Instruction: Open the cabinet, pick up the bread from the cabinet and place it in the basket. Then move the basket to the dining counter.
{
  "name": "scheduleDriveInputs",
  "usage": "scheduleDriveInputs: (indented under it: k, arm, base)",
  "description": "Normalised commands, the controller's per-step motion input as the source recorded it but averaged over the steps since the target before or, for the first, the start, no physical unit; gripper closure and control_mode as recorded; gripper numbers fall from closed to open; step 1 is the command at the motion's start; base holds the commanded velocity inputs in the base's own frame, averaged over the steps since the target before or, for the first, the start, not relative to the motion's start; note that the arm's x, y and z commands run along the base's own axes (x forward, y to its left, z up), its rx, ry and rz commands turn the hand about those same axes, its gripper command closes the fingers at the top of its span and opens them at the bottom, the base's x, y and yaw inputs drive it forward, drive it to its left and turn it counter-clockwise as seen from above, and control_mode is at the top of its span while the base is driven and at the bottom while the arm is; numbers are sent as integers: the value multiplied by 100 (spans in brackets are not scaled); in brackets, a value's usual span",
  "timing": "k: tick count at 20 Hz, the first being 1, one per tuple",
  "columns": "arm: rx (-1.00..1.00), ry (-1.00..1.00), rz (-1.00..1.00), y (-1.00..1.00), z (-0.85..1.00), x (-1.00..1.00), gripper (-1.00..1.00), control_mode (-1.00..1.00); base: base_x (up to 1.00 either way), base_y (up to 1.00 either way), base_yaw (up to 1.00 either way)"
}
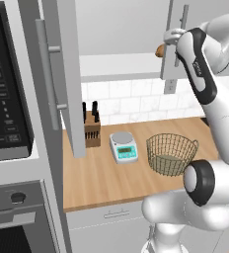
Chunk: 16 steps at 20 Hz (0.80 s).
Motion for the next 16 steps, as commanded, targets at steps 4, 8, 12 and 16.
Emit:
scheduleDriveInputs:
  k: [4, 8, 12, 16]
  arm:
    - [0, -1, 0, 0, 0, 40, -100, -100]
    - [0, 0, 0, 0, -1, 30, -100, -100]
    - [0, 0, 0, 0, -8, 26, -100, -100]
    - [0, -5, 0, 0, -20, 21, 100, -100]
  base:
    - [0, 0, 0]
    - [0, 0, 0]
    - [0, 0, 0]
    - [0, 0, 0]
